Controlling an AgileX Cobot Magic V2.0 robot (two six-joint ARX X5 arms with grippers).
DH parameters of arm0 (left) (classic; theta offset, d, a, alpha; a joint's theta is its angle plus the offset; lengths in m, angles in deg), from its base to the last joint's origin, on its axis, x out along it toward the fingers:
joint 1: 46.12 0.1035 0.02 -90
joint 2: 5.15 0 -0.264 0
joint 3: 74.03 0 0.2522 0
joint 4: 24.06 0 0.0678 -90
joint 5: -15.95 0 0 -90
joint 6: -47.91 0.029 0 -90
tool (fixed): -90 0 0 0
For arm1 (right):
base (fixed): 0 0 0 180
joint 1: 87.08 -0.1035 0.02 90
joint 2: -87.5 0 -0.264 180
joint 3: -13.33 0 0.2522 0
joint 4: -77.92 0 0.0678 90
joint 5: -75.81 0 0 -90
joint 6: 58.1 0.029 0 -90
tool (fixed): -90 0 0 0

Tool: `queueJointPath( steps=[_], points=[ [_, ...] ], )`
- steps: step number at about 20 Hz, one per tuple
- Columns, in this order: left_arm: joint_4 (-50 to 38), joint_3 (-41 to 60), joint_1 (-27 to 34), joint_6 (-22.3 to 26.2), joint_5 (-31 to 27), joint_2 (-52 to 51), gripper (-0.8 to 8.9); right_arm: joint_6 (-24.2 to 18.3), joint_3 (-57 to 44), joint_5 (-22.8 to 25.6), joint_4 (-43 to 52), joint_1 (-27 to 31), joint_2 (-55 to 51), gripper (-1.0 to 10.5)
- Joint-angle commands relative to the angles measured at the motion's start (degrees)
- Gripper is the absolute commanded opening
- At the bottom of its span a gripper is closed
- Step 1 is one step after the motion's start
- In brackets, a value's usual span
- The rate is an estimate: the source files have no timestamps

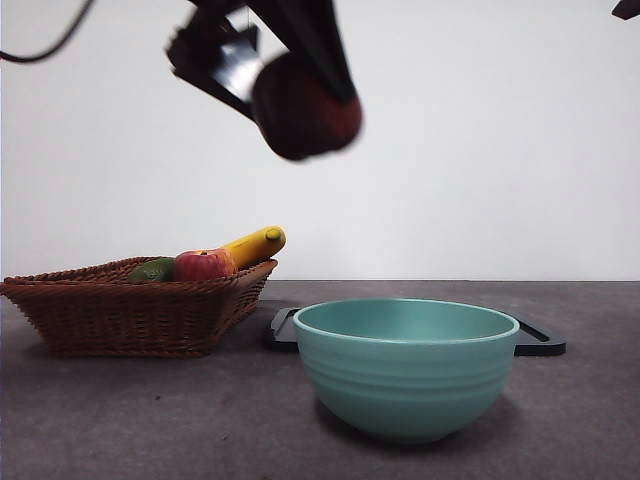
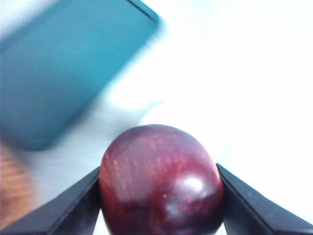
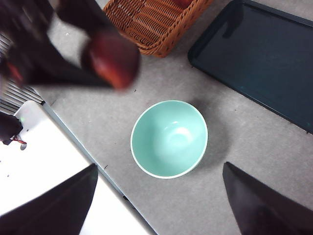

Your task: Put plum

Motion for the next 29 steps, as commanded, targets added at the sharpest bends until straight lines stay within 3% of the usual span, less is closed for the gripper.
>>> queueJointPath(
  steps=[1, 11, 23, 26, 29],
  points=[
    [-1.5, -1.1, -2.1, 1.2, 0.0, 3.9, 2.71, 0.1, 1.2, 0.0, 0.3, -0.2, 0.3, 4.1],
    [-6.7, -1.1, -7.6, 4.6, -0.7, 18.6, 2.71, 0.1, 1.2, 0.0, 0.1, -0.2, 0.3, 4.1],
    [-7.5, -1.1, -9.1, 5.9, -3.7, 23.8, 2.85, 0.1, 1.2, 0.0, 0.1, -0.2, 0.3, 4.1],
    [-7.5, -1.1, -9.3, 5.9, -3.7, 23.8, 4.19, 0.1, 1.2, 0.0, 0.1, -0.2, 0.3, 4.1],
    [-6.0, -2.5, -9.3, 5.8, -3.7, 23.7, 4.38, 0.1, 1.2, 0.0, 0.1, -0.2, 0.3, 4.1]
  ],
)
